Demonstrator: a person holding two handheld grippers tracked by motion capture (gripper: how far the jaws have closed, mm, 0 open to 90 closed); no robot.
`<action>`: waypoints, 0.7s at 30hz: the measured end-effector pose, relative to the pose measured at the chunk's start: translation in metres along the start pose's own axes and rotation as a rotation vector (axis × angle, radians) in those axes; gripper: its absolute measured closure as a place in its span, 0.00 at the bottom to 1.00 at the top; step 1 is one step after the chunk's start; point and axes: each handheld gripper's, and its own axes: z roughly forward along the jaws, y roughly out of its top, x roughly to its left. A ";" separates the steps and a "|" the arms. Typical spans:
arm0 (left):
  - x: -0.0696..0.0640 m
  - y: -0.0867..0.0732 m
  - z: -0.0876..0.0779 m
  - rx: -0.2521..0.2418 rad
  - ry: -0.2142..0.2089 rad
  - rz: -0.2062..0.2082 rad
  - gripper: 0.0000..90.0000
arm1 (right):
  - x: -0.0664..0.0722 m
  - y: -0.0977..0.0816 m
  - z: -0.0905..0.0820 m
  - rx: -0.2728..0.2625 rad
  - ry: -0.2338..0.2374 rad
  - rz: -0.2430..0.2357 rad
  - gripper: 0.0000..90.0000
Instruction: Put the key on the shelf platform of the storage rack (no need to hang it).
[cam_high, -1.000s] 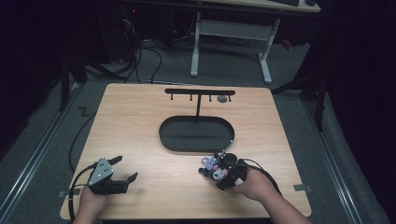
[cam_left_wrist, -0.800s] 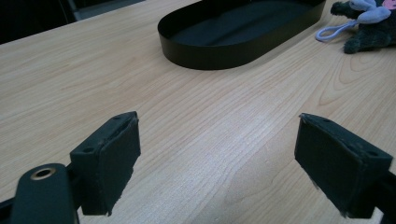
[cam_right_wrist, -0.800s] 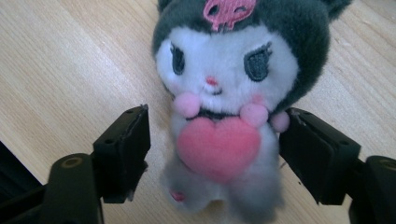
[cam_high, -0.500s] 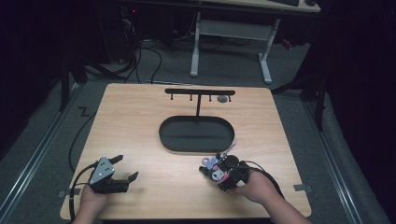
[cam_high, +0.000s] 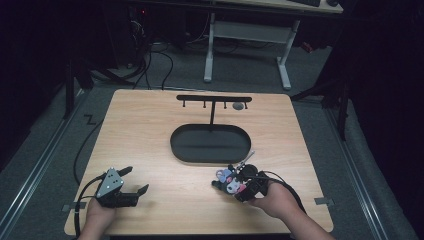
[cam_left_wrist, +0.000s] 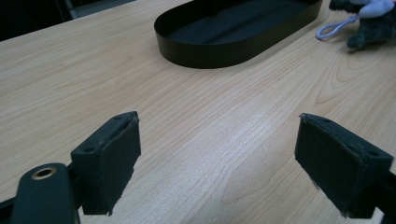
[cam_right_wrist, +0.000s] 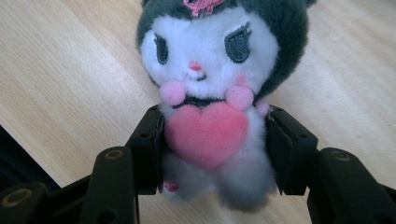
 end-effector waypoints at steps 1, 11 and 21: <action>0.000 0.000 0.000 0.000 -0.001 0.000 0.17 | -0.002 0.001 -0.004 -0.019 -0.002 -0.005 0.51; 0.001 0.000 0.000 0.000 0.002 -0.001 0.17 | -0.007 0.003 -0.032 -0.076 -0.016 0.066 0.51; -0.003 -0.001 -0.001 -0.002 -0.005 -0.003 0.17 | -0.014 0.006 -0.039 -0.085 -0.026 0.055 0.51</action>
